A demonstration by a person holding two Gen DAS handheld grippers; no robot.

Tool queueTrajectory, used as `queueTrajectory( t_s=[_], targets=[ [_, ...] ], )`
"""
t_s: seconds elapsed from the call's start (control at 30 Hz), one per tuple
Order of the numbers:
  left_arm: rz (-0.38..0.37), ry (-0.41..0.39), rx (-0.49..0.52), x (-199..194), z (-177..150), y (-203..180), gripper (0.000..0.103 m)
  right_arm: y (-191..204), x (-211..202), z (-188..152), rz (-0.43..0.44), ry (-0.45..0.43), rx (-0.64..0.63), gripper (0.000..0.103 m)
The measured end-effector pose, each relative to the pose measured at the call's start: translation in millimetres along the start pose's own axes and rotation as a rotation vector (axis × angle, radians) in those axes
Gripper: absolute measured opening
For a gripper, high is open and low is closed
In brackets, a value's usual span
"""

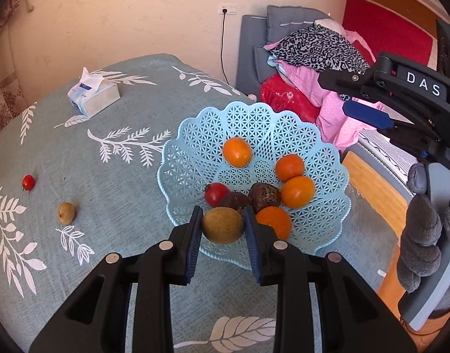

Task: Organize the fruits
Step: 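Carry the tan fruit into the basket and open the left tool, then move the left tool to the red tomato and grasp it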

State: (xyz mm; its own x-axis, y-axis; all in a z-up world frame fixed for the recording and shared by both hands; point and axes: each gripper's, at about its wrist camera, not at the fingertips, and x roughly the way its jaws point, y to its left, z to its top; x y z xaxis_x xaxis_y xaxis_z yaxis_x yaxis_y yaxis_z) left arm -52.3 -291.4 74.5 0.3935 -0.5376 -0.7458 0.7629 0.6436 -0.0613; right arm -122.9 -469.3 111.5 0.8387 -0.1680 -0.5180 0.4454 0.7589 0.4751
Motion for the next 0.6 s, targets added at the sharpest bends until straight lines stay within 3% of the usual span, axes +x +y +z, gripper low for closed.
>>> queueTrajectory(
  t_s=[0.03, 0.13, 0.6],
  targets=[
    [-0.002, -0.001, -0.002, -0.3, -0.4, 0.2, 0.032, -0.4, 0.0, -0.1, 0.0, 0.001, 0.002, 0.057],
    [0.003, -0.009, -0.018, -3.6, -0.9, 6.0, 0.068, 0.0, 0.1, -0.7, 0.0, 0.002, 0.001, 0.058],
    [0.109, -0.07, -0.111, -42.3, -2.0, 67.3, 0.078, 10.1, 0.1, -6.2, 0.007, 0.008, -0.016, 0.064]
  ],
)
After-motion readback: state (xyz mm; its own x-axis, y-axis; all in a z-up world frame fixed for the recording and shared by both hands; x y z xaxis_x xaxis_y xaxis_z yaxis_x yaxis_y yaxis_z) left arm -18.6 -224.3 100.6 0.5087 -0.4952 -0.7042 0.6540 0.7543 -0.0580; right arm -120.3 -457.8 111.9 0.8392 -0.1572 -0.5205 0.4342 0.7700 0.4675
